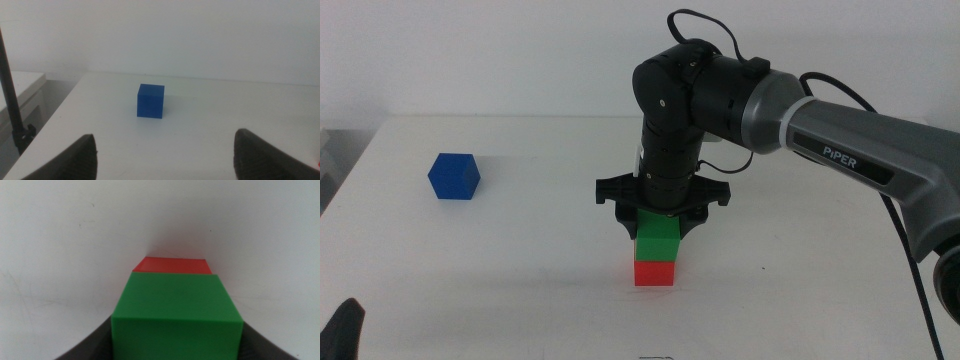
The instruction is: Stack red cubes first, then green, then blue cubes in a specific spot.
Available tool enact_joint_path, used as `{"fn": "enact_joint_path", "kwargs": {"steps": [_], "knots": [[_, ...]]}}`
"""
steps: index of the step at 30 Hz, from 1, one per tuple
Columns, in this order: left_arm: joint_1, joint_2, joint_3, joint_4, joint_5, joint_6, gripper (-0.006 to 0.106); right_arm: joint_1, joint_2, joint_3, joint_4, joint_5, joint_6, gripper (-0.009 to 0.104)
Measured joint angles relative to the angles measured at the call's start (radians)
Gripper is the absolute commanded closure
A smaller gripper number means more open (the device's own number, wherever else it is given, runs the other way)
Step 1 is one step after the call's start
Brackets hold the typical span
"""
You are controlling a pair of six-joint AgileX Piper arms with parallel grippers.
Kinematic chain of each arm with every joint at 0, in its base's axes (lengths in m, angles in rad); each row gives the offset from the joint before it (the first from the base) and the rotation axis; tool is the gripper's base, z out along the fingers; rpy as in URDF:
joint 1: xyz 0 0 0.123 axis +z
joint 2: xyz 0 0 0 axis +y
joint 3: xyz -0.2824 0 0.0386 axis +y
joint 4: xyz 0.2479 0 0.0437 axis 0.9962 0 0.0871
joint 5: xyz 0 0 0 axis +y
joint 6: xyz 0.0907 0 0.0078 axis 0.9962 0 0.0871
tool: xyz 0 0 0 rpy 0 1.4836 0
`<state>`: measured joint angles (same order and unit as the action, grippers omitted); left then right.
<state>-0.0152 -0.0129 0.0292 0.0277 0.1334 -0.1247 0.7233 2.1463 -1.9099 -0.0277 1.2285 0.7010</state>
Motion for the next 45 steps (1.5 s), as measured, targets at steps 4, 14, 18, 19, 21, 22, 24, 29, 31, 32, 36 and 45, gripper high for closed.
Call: {"fn": "enact_joint_path", "kwargs": {"steps": [4,14,18,19,21,22,24,29,31,32,36,45], "knots": [[0.0,0.0,0.0,0.0,0.0,0.0,0.007,-0.001,0.01,0.0,0.002,0.0,-0.017,0.022],[0.0,0.0,0.0,0.0,0.0,0.0,0.007,-0.015,-0.071,0.001,0.037,0.0,-0.101,0.01],[0.0,0.0,0.0,0.0,0.0,0.0,0.007,-0.041,-0.232,0.021,0.02,0.0,-0.171,0.01],[0.0,0.0,0.0,0.0,0.0,0.0,0.007,-0.05,-0.277,0.038,0.022,0.001,-0.199,0.01],[0.0,0.0,0.0,0.0,0.0,0.0,0.007,-0.066,-0.364,0.095,0.028,0.001,-0.267,0.01],[0.0,0.0,0.0,0.0,0.0,0.0,0.007,-0.073,-0.404,0.126,0.036,0.001,-0.305,0.01],[0.0,0.0,0.0,0.0,0.0,0.0,0.007,-0.089,-0.511,0.22,0.058,-0.022,-0.382,0.011],[0.0,0.0,0.0,0.0,0.0,0.0,0.007,-0.104,-0.779,0.474,0.141,-0.213,-0.594,0.011],[0.0,0.0,0.0,0.0,0.0,0.0,0.007,-0.104,-0.878,0.592,0.179,-0.288,-0.667,0.011],[0.0,0.0,0.0,0.0,0.0,0.0,0.007,-0.104,-0.915,0.622,0.186,-0.315,-0.695,0.011],[0.0,0.0,0.0,0.0,0.0,0.0,0.007,-0.104,-1.085,0.779,0.201,-0.422,-0.772,0.011],[0.0,0.0,0.0,0.0,0.0,0.0,0.007,-0.104,-1.247,0.879,0.215,-0.483,-0.877,0.011]]}}
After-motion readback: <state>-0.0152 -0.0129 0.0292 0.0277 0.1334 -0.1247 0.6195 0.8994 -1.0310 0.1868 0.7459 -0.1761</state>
